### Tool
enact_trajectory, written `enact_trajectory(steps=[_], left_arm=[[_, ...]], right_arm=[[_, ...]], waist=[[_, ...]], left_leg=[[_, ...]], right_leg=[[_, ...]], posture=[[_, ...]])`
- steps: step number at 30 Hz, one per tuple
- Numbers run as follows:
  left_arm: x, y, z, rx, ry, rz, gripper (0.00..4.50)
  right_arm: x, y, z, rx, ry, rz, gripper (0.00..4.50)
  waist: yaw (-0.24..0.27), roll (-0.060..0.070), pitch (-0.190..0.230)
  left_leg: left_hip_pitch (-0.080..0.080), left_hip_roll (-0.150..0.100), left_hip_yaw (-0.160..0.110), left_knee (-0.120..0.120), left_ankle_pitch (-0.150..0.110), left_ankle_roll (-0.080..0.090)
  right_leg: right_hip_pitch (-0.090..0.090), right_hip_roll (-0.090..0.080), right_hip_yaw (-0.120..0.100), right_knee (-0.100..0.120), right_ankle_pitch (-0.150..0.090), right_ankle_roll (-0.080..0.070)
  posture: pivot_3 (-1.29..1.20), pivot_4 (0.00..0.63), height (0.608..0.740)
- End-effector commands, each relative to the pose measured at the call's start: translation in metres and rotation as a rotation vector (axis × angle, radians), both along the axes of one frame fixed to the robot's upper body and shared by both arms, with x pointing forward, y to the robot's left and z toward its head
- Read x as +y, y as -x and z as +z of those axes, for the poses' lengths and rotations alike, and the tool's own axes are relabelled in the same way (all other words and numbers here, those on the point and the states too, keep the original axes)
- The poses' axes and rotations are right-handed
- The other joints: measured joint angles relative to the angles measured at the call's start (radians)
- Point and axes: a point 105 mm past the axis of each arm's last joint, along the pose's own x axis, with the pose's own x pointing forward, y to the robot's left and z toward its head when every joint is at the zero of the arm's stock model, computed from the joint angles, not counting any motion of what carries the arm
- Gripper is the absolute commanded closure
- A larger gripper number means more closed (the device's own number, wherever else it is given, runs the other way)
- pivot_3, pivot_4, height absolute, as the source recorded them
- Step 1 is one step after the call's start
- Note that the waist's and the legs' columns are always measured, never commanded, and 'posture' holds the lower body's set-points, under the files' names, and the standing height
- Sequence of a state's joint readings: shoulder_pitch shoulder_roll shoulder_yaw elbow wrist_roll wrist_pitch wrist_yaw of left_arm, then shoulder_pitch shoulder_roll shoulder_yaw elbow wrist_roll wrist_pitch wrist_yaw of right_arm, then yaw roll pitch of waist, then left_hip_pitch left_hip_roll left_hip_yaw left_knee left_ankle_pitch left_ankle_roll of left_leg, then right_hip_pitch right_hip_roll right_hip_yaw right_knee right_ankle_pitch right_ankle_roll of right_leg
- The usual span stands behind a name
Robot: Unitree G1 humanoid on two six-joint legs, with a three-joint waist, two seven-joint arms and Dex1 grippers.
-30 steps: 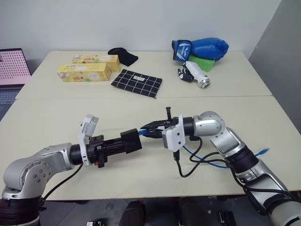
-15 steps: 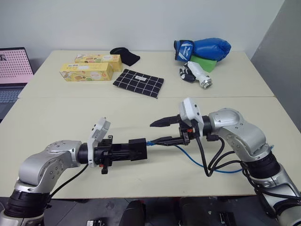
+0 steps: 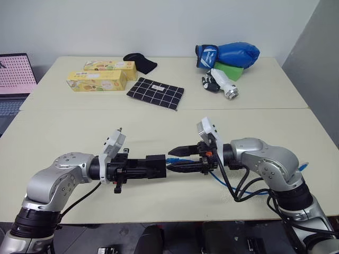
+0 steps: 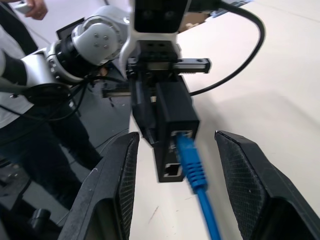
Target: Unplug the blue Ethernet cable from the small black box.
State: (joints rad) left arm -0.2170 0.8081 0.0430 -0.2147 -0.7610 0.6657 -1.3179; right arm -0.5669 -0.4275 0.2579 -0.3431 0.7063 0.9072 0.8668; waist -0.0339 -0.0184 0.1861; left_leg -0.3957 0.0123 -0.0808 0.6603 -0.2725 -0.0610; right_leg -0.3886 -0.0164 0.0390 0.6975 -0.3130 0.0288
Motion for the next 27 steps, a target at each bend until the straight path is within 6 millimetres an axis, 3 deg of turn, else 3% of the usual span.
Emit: enact_trajectory(steps=[1,11,14,21,23,27], left_arm=[[0.0001,0.001,0.0032,-0.029,-0.001,-0.011,3.72],[0.001,0.0,0.0025,-0.032,0.003,0.009,3.72],[0.001,0.0002,0.0022,-0.031,0.004,0.012,3.72],[0.0006,0.0002,0.0017,-0.031,0.012,0.018,3.72],[0.0005,-0.001,0.0027,-0.034,0.019,0.023,3.72],[-0.0005,0.0008,0.0031,-0.035,0.02,0.008,3.72]], right_arm=[[0.0006,-0.0003,0.0026,-0.028,0.002,0.008,1.97],[0.0025,0.0025,-0.0019,-0.01,0.013,0.035,1.97],[0.0028,0.0027,-0.0032,-0.011,0.019,0.036,2.46],[0.003,0.0029,-0.0049,-0.02,0.031,0.038,4.16],[0.0025,0.0028,-0.0055,-0.024,0.036,0.041,4.43],[0.0014,0.003,-0.0059,-0.024,0.044,0.052,4.45]], waist=[[0.0,0.0,0.0],[0.0,0.0,0.0],[0.0,0.0,0.0],[0.0,0.0,0.0],[0.0,0.0,0.0],[0.0,0.0,0.0]], left_leg=[[0.0,0.0,0.0,0.0,0.0,0.0],[0.0,0.0,0.0,0.0,0.0,0.0],[0.0,0.0,0.0,0.0,0.0,0.0],[0.0,0.001,0.0,0.0,0.0,0.0],[0.0,0.0,0.0,0.0,0.0,0.0],[0.0,0.0,0.0,0.0,0.0,0.0]], right_leg=[[0.0,0.001,0.0,0.0,0.0,0.0],[0.0,0.002,0.0,0.0,0.0,0.0],[0.0,0.002,0.0,0.0,0.0,0.0],[0.0,0.002,0.0,0.0,0.0,0.0],[0.0,0.002,0.0,0.0,0.0,0.0],[0.0,0.002,0.0,0.0,0.0,0.0]], posture=[[0.0,0.15,0.74],[0.0,0.15,0.74],[0.0,0.15,0.74],[0.0,0.15,0.74],[0.0,0.15,0.74],[0.0,0.15,0.74]])
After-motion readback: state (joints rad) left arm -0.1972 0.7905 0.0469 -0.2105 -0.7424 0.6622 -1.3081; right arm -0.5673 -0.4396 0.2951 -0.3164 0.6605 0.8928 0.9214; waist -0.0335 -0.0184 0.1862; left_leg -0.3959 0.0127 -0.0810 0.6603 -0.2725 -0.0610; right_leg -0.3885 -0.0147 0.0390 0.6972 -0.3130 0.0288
